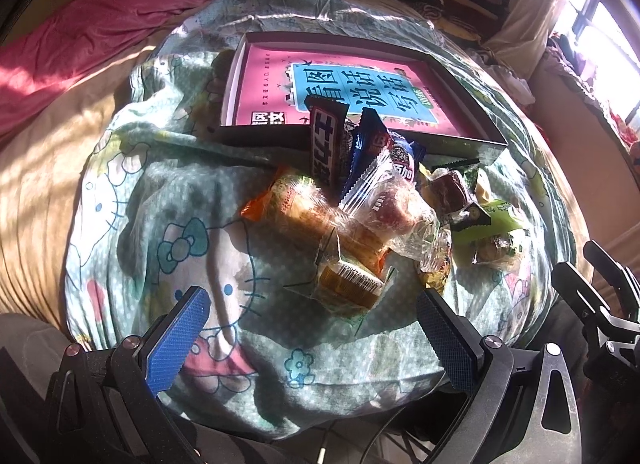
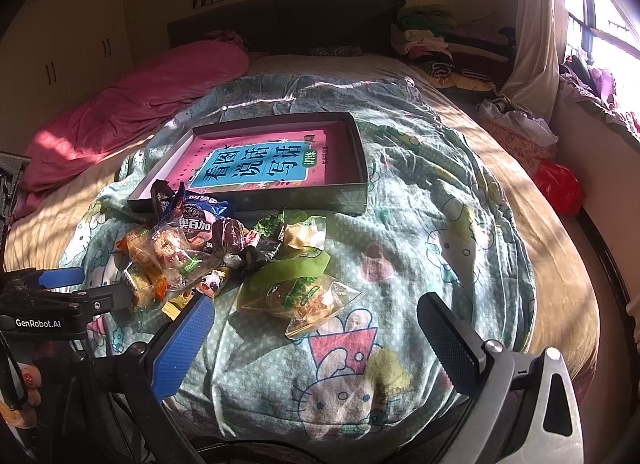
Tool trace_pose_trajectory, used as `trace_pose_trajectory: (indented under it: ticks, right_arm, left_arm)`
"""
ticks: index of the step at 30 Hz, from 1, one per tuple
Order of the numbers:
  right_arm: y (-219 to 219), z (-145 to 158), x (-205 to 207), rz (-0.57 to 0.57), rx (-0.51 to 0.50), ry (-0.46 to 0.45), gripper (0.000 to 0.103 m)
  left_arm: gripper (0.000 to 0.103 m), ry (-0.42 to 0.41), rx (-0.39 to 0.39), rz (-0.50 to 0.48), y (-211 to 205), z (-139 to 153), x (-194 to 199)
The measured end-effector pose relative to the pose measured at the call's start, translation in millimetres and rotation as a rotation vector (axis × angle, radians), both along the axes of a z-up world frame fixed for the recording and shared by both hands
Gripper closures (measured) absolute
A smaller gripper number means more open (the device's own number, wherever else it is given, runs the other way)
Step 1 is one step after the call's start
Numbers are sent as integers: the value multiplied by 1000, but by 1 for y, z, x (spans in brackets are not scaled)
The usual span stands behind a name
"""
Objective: Organize snacks
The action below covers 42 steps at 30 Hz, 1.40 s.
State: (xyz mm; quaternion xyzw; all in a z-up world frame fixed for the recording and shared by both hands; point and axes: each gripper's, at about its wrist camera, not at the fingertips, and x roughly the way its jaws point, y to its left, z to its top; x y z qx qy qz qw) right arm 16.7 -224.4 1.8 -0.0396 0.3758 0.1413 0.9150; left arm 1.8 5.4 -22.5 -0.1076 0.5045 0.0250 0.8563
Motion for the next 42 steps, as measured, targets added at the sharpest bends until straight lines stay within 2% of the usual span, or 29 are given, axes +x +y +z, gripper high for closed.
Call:
trace_pose_trajectory:
  ticks: [5, 11, 15, 19, 25, 28, 34, 36, 37, 40, 42]
  right_arm:
    - [0, -6, 6, -4, 4, 22, 1]
    - [-1, -14, 12, -10, 11, 55, 1]
    - [-4, -19, 16, -23, 22, 80, 1]
    - [-9, -23, 22, -40, 37, 101, 1]
    - [-8, -34, 33, -31, 43, 147, 1]
    - [-1, -40, 39, -7, 27, 159, 1]
    - [16, -52, 49, 46, -26, 177, 1]
    - [20, -58, 54, 61, -31, 204, 10]
    - [21, -60, 56, 66, -30, 211, 10]
    - [23, -59, 57, 77, -29, 193, 16]
    - [23, -58, 57, 90, -16, 183, 26]
  left_arm:
    - [0, 39, -45, 28, 12, -12, 1]
    - [2, 46, -100, -7, 8, -19, 5]
    - [9, 43, -86, -34, 2, -20, 8]
    - [24, 48, -78, -56, -4, -23, 11]
    - [28, 39, -70, -70, -5, -26, 15]
    - [35, 33, -63, -76, -4, -27, 17]
    - [39, 30, -71, -79, -4, -29, 19]
    - [39, 30, -71, -80, -4, -29, 20]
    - [39, 29, -71, -80, -4, -29, 20]
    - [40, 30, -73, -80, -4, -30, 21]
    - [40, 30, -77, -78, -4, -30, 21]
